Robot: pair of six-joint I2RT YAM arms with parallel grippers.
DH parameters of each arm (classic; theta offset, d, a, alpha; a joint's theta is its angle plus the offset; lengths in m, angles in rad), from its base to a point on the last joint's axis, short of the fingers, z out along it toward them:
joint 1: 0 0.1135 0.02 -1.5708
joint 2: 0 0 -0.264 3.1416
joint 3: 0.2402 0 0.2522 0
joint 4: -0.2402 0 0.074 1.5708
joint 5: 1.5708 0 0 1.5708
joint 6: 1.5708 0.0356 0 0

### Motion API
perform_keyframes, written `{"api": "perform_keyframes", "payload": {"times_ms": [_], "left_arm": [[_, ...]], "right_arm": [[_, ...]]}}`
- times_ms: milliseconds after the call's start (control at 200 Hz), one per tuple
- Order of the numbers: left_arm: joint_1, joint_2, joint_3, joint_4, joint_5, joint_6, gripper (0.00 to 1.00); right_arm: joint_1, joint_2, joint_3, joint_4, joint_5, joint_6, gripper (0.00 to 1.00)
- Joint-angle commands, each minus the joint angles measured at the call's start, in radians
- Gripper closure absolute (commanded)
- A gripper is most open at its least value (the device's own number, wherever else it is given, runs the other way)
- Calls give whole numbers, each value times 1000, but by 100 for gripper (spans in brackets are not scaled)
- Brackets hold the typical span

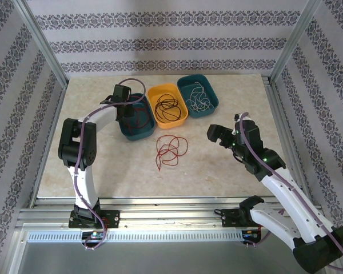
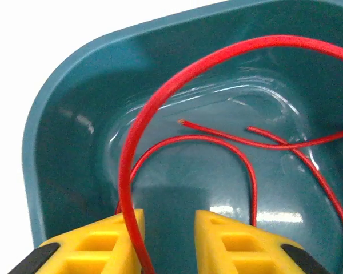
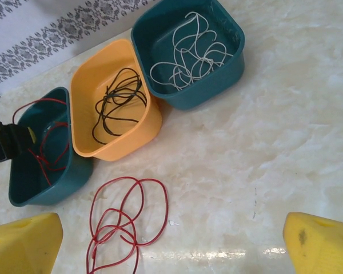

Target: Untangle the cables

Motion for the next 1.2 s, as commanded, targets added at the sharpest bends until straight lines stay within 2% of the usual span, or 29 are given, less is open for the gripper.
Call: {"api": "perform_keyframes", "payload": {"times_ms": [0, 150, 235, 465, 570, 755, 889, 1004, 1194], "left_arm": [[-9, 21, 44, -41, -2, 10, 58], [-10, -19, 34, -40, 9, -8, 32], [-11, -69, 12, -25, 27, -21, 27], [-14, -198, -31, -7, 43, -48, 21], [-15, -230, -31, -19, 16, -36, 21], [-14, -211, -2, -36, -37, 32, 34], [-14, -148, 64, -83, -44, 101, 38], [-12, -110, 88, -91, -15, 126, 39], [-17, -101, 56, -57, 85, 76, 39]], "right_arm": [[-1, 21, 37, -6, -19, 7, 1], [10, 54, 56, -9, -19, -5, 2], [19, 69, 62, -11, -10, -10, 2], [39, 109, 80, -2, 9, -23, 2], [50, 125, 82, 5, 13, -29, 3], [61, 145, 88, 15, 15, -32, 4], [68, 138, 88, 13, 23, -34, 4], [68, 121, 82, 5, 35, -31, 6], [69, 119, 84, -24, 54, -25, 10]]}}
